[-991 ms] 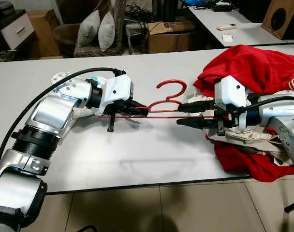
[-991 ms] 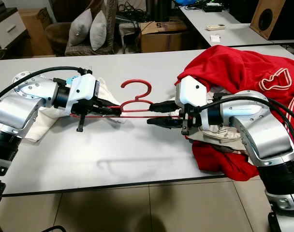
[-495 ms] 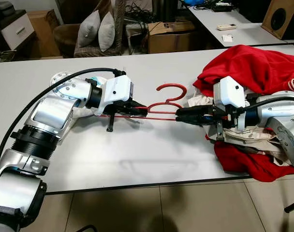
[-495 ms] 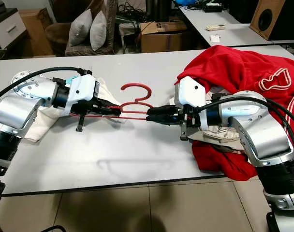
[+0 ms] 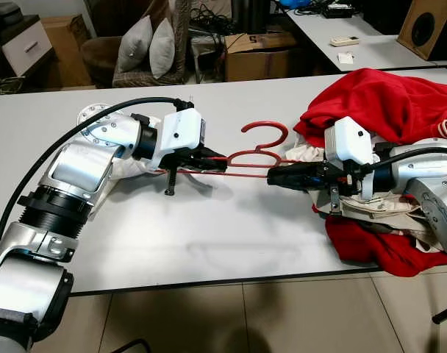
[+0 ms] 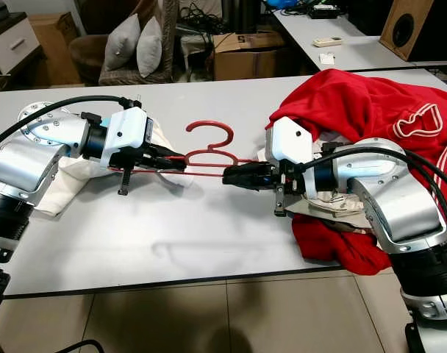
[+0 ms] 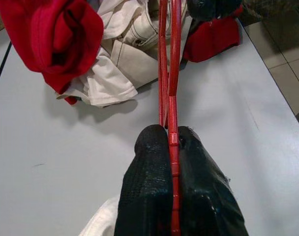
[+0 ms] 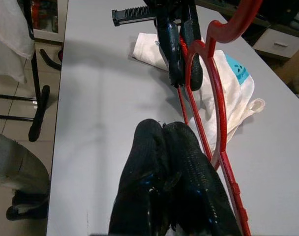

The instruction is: Hang hanger

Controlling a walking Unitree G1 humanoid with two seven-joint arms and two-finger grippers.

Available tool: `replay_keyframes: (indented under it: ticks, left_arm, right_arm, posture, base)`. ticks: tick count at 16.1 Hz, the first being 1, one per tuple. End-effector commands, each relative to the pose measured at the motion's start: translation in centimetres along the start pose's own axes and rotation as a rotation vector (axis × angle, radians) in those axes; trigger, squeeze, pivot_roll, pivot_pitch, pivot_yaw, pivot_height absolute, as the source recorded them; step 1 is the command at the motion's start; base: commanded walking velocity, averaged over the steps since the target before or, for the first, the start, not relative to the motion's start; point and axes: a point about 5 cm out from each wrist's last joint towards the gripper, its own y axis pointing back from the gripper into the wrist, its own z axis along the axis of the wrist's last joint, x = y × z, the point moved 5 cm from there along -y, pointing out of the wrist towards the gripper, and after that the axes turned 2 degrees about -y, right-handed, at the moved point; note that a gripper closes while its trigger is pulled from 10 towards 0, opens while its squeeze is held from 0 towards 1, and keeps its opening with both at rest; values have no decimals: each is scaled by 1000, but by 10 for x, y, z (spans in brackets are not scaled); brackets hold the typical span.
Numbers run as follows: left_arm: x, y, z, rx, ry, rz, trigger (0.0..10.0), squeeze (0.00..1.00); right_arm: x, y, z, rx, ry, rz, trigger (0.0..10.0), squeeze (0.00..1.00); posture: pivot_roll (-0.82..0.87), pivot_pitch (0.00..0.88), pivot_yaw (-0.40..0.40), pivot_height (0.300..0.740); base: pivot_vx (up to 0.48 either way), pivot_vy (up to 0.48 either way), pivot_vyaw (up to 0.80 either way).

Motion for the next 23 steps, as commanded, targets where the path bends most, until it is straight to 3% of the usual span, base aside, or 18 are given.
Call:
replay_keyframes:
  ticks: [1,4,5,6,7,11,15,17,18,19,22,23]
  left_arm:
    - [8,6,5,-5,-9,31,0,0]
    - [7,5,3,-6,-3,25,0,0]
    - [8,6,-2,23,-7,34,0,0]
    - [9,7,-10,53,0,47,0,0]
    - [10,9,-16,70,12,60,0,0]
    - [8,10,-17,50,30,62,0,0]
    - [5,4,0,-5,-12,29,0,0]
    - [1,3,3,-4,-32,4,0,0]
    - [-1,3,4,0,-38,-4,0,0]
    - [-2,3,4,2,-42,-6,0,0]
    - [-4,1,8,3,-65,-13,0,0]
    - [-4,0,9,6,-70,-18,0,0]
  right_arm:
    - [-3,4,6,-20,1,-2,0,0]
    - [-3,5,9,-39,4,-6,0,0]
    - [-6,6,15,-67,34,-33,3490,0]
    - [-5,12,19,-77,33,-28,10000,0]
    - [-2,19,22,-83,17,-7,10000,1000]
    - [-7,35,17,-47,16,-61,10000,1000]
    - [-13,19,4,21,57,-91,10000,1000]
    - [-28,17,1,60,109,-173,10000,1000]
    - [-35,18,1,66,124,-211,10000,612]
    - [-36,18,1,66,125,-212,10000,0]
    - [-35,14,1,50,122,-182,10000,0]
    - [-27,8,3,24,107,-125,10000,0]
  posture:
    - [24,0,47,740]
    - [20,0,48,740]
    - [19,0,48,740]
    - [20,0,47,740]
    - [18,0,50,740]
    - [10,0,53,740]
    - [18,0,50,740]
    - [21,0,48,740]
    - [23,0,46,740]
    - [24,0,45,740]
    - [28,0,41,740]
    - [31,0,41,740]
  base:
    - [0,0,0]
    - [0,0,0]
    - [0,0,0]
    - [0,0,0]
    - [0,0,0]
    - [0,0,0]
    - [0,0,0]
    - [0,0,0]
    - [0,0,0]
    - [0,0,0]
    - [0,0,0]
    - [0,0,0]
